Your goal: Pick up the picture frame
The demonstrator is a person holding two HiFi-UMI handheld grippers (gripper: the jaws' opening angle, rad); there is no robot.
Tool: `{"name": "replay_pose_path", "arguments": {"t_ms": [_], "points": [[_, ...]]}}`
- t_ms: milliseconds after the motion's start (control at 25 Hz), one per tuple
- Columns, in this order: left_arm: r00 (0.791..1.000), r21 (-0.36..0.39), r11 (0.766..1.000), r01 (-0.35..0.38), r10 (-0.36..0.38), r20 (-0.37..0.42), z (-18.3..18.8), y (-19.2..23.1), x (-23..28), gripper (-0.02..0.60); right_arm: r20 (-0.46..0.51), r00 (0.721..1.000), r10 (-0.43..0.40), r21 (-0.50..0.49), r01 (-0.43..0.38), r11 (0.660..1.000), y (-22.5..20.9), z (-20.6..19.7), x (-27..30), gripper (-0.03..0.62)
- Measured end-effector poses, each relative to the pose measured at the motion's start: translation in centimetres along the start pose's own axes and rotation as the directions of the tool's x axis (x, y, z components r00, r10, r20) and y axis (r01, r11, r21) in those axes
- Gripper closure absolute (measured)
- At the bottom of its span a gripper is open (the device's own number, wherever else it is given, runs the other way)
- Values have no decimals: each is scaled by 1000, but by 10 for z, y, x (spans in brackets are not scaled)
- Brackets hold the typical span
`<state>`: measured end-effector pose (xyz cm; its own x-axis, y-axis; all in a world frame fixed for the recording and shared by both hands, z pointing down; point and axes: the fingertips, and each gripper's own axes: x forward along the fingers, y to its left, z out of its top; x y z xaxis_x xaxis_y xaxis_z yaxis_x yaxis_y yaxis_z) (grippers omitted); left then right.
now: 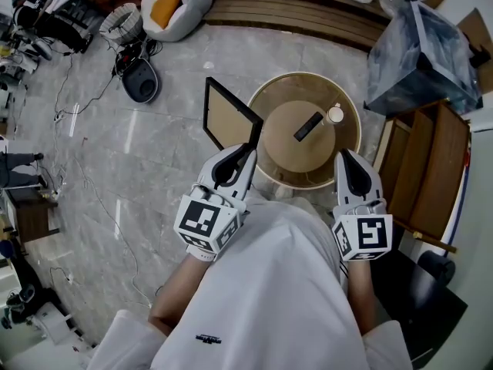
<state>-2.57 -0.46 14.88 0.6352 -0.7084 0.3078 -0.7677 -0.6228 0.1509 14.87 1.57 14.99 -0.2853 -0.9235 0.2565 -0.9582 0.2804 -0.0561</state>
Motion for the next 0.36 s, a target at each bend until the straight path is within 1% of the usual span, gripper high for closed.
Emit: {"name": "replay_pose_path", "arguments": {"t_ms": [360], "points": [[1000,0,1000,9,-9,-14,-8,-3,-1,538,-7,1000,-6,0,6,1000,1,-6,-3,588]]}}
